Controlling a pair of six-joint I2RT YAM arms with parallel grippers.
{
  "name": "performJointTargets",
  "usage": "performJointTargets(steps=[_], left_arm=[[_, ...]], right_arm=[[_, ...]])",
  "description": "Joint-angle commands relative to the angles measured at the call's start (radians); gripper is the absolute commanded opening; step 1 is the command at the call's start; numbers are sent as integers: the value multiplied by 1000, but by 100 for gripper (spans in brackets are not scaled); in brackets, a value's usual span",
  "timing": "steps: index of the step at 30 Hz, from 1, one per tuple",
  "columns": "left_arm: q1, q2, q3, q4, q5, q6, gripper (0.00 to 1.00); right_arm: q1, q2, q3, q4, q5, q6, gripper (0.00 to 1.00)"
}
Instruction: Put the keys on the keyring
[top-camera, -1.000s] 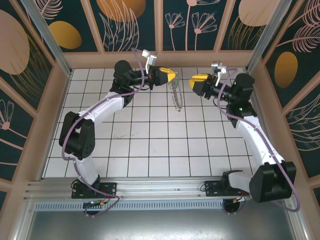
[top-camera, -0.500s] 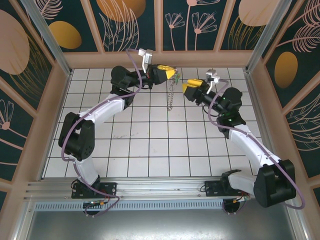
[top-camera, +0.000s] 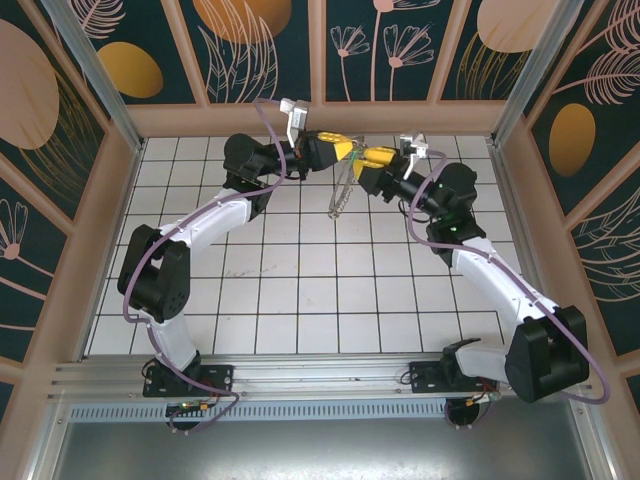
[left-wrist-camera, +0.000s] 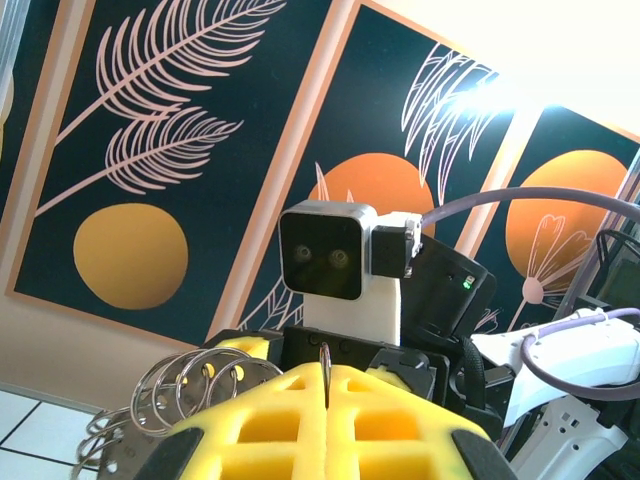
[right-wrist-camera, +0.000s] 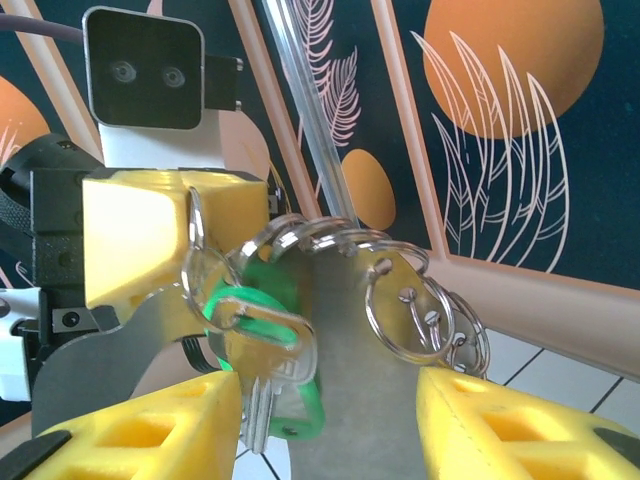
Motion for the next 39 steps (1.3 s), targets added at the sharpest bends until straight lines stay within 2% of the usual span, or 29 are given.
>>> performJointTargets(steps=[1, 7, 11, 19, 31, 39], left_arm=[[-9, 2, 19, 65, 4, -17, 0], [-11, 8, 27, 59, 3, -15, 0], [-10, 9, 30, 58, 3, -14, 0], [-12, 7, 27, 56, -2, -13, 0], [-12, 7, 27, 58, -17, -9, 0], [-14, 9, 24, 65, -17, -10, 0]], right_arm=[[14, 9, 49, -10, -39, -33, 49], [22, 3, 59, -27, -62, -43, 48], [23, 0, 58, -40, -52, -51, 42], [22, -1, 59, -59, -46, -57, 0], [36, -11, 29, -77, -67, -49, 0], [81, 39, 33, -64, -69, -43, 0]])
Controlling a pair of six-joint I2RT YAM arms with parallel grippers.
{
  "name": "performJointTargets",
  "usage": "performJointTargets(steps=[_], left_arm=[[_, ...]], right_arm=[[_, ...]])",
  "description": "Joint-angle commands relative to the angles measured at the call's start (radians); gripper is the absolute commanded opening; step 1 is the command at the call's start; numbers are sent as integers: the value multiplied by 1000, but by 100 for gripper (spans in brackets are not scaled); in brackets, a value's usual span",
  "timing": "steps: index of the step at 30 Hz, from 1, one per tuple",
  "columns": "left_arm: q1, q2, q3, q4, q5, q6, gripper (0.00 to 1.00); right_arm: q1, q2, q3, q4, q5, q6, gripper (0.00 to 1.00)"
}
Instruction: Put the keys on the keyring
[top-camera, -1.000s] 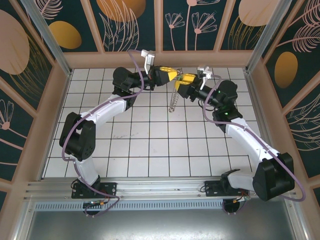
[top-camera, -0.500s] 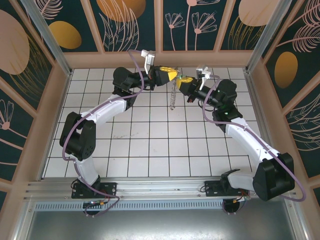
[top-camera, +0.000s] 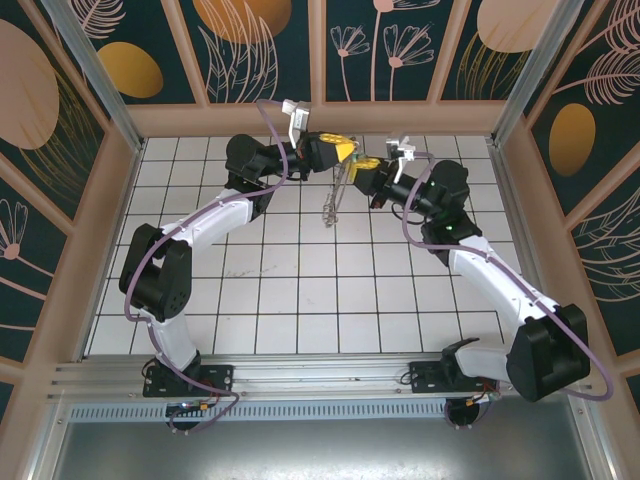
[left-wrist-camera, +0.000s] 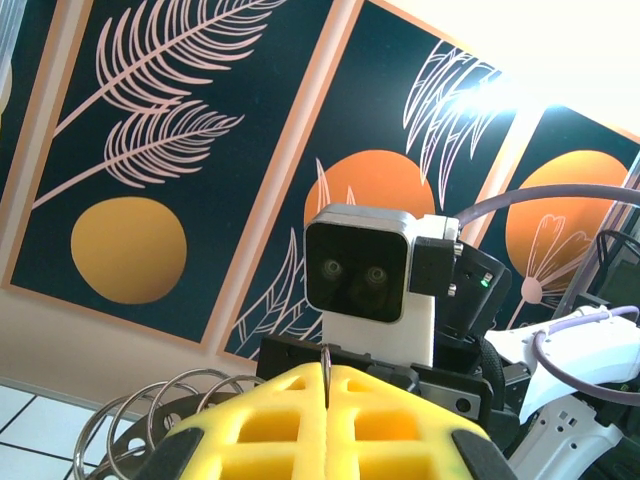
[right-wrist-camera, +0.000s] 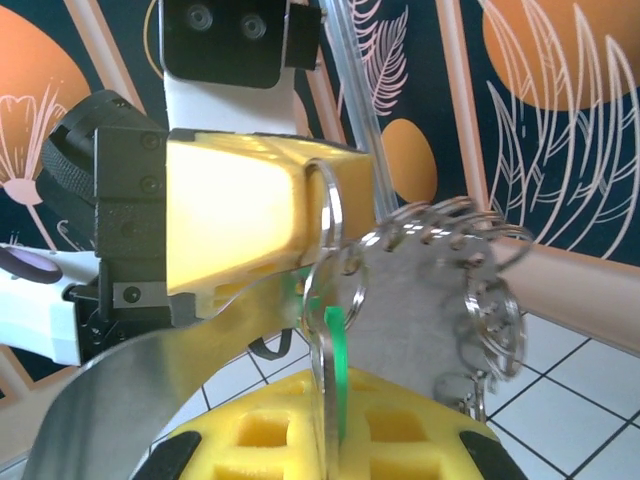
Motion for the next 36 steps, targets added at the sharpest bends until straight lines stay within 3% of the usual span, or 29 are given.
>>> performJointTargets(steps=[1, 18, 20, 24, 28, 36], left_arm=[[-10, 1, 24, 66, -17, -5, 0], [-12, -1, 19, 65, -22, -2, 0], [-12, -2, 18, 66, -29, -3, 0], [-11, -6, 16, 65, -35, -1, 0], [-12, -15, 18, 50, -32, 12, 0], [-11, -23, 15, 14, -36, 45, 0]], right_arm=[[30, 36, 11, 8, -25, 4, 0], [61, 47, 38, -48, 22, -25, 0], [58, 28, 28, -68, 44, -28, 20], [41, -42, -45, -93, 69, -23, 41], [3, -157, -173, -101, 88, 12, 47], [-108, -339, -325, -125, 119, 87, 49]])
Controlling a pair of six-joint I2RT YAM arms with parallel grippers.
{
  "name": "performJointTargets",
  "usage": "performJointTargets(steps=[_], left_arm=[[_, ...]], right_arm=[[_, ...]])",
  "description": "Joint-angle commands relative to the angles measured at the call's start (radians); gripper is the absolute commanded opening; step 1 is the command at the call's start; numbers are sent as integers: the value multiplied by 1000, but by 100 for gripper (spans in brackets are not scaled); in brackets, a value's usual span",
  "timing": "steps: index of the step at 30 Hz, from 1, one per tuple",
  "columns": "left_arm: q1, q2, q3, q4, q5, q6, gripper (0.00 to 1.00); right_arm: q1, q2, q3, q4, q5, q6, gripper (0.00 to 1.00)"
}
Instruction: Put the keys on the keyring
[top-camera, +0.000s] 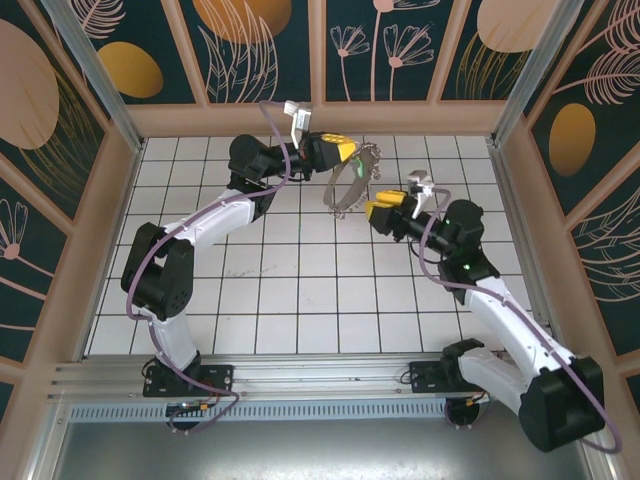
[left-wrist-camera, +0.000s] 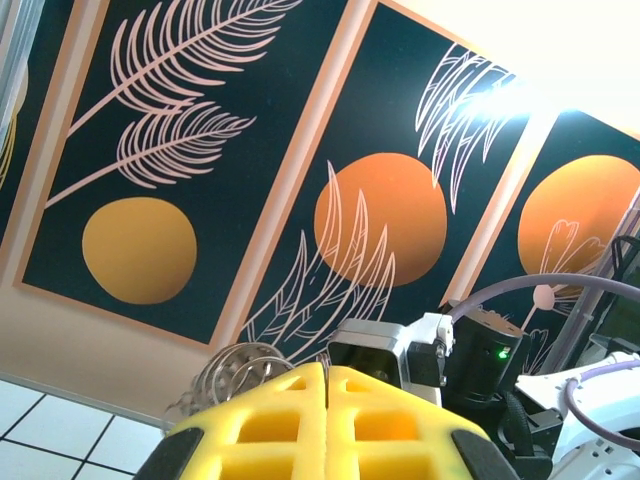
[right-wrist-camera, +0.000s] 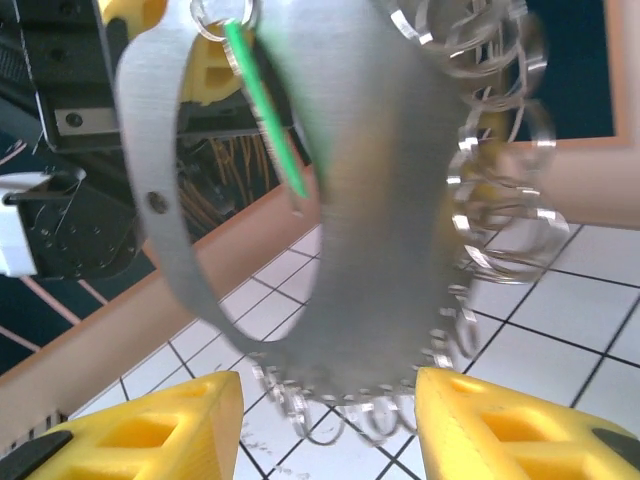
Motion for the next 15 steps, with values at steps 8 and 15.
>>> performJointTargets(steps=[8, 15], left_arm=[[-6, -46, -4, -33, -69, 64, 0], [-7, -93, -55, -106, -191, 130, 0]], right_arm=[[-39, -27, 36, -22, 60, 93, 48], [-40, 46, 109, 82, 16, 258, 46]])
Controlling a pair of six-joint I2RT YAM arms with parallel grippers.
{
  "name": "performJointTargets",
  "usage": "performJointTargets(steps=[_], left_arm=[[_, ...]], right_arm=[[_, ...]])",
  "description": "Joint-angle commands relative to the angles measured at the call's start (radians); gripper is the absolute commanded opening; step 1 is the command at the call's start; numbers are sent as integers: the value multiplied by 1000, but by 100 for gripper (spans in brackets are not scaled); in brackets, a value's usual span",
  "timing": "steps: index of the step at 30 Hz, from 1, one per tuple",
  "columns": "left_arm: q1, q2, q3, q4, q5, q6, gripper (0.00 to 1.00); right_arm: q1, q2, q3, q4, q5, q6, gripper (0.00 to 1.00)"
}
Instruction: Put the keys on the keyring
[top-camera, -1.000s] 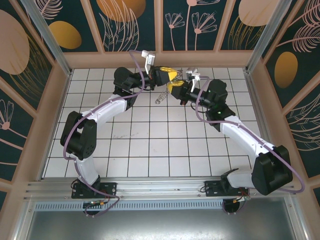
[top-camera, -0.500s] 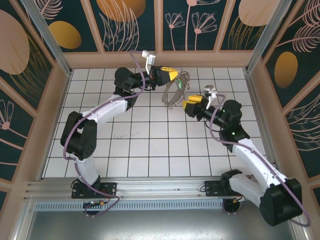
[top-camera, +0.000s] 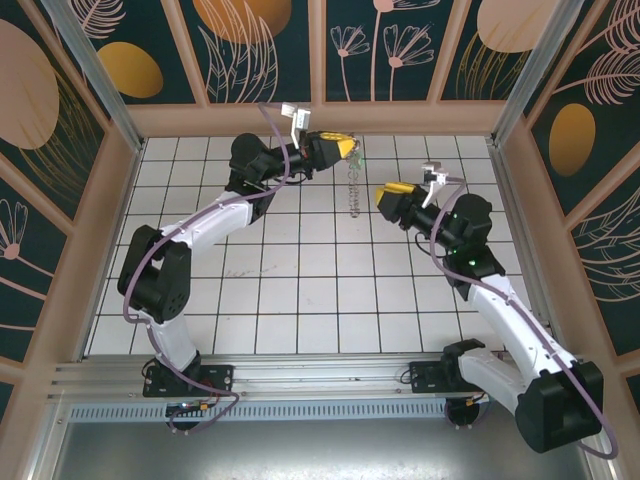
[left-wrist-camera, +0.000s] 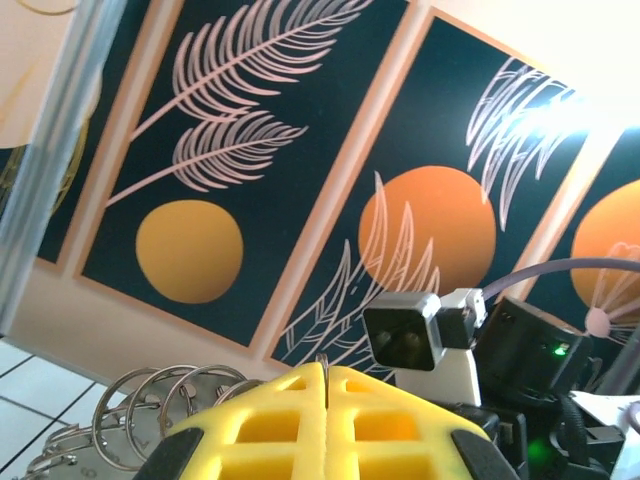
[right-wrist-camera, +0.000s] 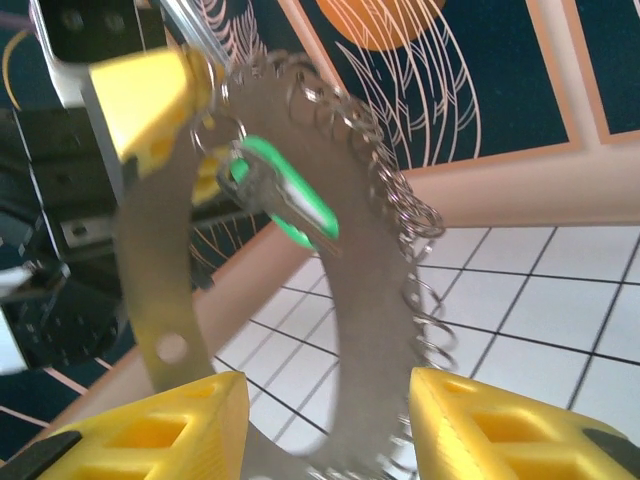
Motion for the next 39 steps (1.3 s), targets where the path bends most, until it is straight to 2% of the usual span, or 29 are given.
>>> performJointTargets(steps=[1, 10, 19, 31, 35, 39], left_arm=[[-6, -68, -25, 1, -95, 46, 0], [-6, -89, -134, 152, -229, -37, 0], [-7, -74, -146, 253, -201, -100, 0], [-7, -51, -130, 278, -191, -120, 0], [-7, -50, -128, 274, -182, -119, 0], [-6, -47, -121, 273, -171, -122, 0]], right_arm=[[-6, 25, 39, 115, -27, 122, 46], [-8, 89, 72, 235, -17, 128, 44], [13, 161, 89, 304, -20, 162, 42], [177, 220, 159, 235, -14, 90, 36], [166, 183, 151, 162, 23, 19, 36], [109, 154, 147, 131, -6, -21, 39]])
